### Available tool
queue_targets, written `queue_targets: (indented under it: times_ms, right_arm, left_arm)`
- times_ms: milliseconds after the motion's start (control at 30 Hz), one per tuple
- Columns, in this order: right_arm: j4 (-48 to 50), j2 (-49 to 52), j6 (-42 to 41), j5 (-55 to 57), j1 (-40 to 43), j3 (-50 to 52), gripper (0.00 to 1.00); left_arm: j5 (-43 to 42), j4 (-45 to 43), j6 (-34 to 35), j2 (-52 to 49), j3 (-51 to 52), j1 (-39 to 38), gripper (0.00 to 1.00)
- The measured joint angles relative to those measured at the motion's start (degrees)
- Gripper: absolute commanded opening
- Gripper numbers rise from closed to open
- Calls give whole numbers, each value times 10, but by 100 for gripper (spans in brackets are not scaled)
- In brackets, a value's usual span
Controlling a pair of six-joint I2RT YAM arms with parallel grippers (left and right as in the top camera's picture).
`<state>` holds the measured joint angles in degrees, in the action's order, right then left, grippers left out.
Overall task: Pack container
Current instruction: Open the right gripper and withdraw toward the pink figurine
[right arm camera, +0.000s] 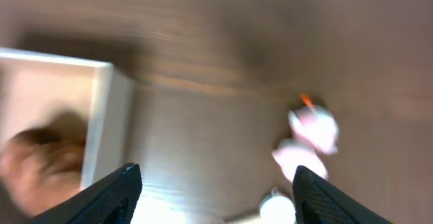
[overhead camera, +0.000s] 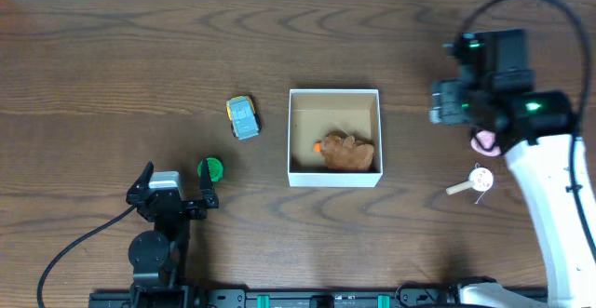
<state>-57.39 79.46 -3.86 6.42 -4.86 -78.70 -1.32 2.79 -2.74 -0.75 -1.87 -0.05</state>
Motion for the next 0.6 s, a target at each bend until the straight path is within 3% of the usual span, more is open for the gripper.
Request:
queue_targets:
  times_ms: [100,300,600]
  right_arm:
    - [-13,0,-32,1,61,2,80]
    - [2,0,-55,1,151,40,80]
    - [160,0,-64,-23,203,187,77]
  left_arm:
    - [0,0,0,0,0,0,98]
    - [0,0,0,0,0,0,98]
    - [0,0,0,0,0,0,98]
